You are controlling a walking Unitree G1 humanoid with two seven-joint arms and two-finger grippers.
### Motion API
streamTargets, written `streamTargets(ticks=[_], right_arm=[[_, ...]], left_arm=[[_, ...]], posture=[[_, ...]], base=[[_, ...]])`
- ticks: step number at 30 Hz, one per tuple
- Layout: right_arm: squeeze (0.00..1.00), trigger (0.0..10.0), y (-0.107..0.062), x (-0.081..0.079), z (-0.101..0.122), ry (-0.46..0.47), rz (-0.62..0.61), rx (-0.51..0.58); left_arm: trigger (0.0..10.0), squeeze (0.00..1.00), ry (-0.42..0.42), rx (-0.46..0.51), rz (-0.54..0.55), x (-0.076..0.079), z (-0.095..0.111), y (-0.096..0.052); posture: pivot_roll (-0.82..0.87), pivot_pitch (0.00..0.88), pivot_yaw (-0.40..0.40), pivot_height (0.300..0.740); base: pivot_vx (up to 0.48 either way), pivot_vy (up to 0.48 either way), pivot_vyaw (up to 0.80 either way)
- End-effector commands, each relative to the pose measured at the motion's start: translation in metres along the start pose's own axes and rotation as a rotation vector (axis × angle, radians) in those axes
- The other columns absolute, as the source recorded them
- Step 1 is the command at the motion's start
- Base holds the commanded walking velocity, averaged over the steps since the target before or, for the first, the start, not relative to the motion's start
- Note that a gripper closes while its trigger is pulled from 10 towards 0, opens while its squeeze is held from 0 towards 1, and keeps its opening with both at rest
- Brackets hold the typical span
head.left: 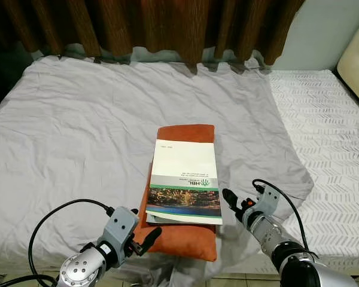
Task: Clean up the room
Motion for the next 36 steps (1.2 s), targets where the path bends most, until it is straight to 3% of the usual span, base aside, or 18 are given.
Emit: streamTargets(ticks=[1, 2, 3, 16, 33, 34, 36], right_arm=[[1.00, 10.0, 0.000, -0.001, -0.002, 0.039, -0.009, -0.014], [0.18, 10.0, 0.001, -0.001, -0.002, 0.067, -0.005, -0.015], [0.00, 10.0, 0.001, -0.003, -0.003, 0.092, 0.001, -0.016], [0.00, 10.0, 0.007, -0.039, -0.019, 0.065, 0.132, -0.085], [0.00, 10.0, 0.006, -0.048, -0.036, 0.002, 0.151, -0.134], [0.00, 3.8, 0.006, -0.048, -0.036, 0.001, 0.151, -0.133], [0.00, 3.8, 0.006, -0.048, -0.036, 0.001, 0.151, -0.132]], left_arm=[[10.0, 0.00, -0.001, -0.013, -0.013, 0.003, -0.001, -0.002], [10.0, 0.00, -0.001, -0.014, -0.015, 0.003, -0.001, -0.002], [10.0, 0.00, 0.000, -0.015, -0.016, 0.003, -0.001, -0.001], [10.0, 0.00, 0.003, -0.006, -0.021, 0.006, 0.002, 0.005], [10.0, 0.00, 0.006, -0.004, -0.017, 0.006, 0.002, 0.005], [10.0, 0.00, 0.006, -0.003, -0.017, 0.006, 0.003, 0.005], [10.0, 0.00, 0.006, -0.003, -0.017, 0.006, 0.003, 0.006]], posture=[[0.28, 0.232, -0.053, 0.740], [0.28, 0.231, -0.052, 0.740], [0.28, 0.231, -0.053, 0.740], [0.26, 0.238, -0.063, 0.740], [0.27, 0.240, -0.068, 0.740], [0.27, 0.239, -0.069, 0.740], [0.27, 0.239, -0.069, 0.740]], base=[[0.000, 0.000, 0.00], [0.000, 0.000, 0.00], [0.000, 0.000, 0.00], [0.000, 0.000, 0.00], [0.000, 0.000, 0.00], [0.000, 0.000, 0.00], [0.000, 0.000, 0.00]])
Point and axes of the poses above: a point about 5 cm out from each wrist's last joint towards the gripper, its own y axis pointing out of the wrist towards the gripper, its own z axis along the axis of the wrist's last joint, x = y × z, the point moved 2 cm from there along y, pointing out of the wrist towards the gripper, and after that the axes turned 8 degrees about -y, right-handed, at the moved point
